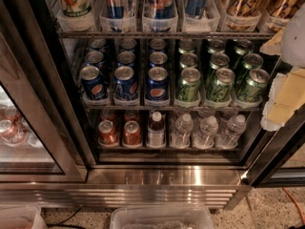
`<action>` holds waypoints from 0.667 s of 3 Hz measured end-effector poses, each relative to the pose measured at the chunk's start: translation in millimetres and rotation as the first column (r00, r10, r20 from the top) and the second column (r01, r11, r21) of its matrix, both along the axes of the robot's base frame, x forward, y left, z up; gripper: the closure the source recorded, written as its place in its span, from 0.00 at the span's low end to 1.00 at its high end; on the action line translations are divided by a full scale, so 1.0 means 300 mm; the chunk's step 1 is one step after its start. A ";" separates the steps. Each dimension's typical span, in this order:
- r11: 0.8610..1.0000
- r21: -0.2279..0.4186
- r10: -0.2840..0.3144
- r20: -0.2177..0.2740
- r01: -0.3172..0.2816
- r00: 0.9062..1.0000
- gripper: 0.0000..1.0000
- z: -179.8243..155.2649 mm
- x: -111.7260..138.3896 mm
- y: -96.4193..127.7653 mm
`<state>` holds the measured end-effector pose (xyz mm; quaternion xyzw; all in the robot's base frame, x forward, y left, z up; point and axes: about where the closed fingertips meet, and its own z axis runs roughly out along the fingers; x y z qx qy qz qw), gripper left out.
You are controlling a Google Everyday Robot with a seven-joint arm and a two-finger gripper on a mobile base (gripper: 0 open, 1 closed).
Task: Pick redbull can from top shelf of fridge
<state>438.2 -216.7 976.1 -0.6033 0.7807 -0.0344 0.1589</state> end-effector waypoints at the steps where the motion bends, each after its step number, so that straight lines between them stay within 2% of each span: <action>1: 1.000 0.000 0.000 0.000 0.000 1.000 0.00 0.000 0.000 0.000; 2: 1.000 -0.003 -0.031 0.001 0.031 1.000 0.00 0.002 0.010 0.013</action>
Offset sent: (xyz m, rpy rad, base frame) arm 0.0056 0.0076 -0.0036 -0.0107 0.0207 -0.0770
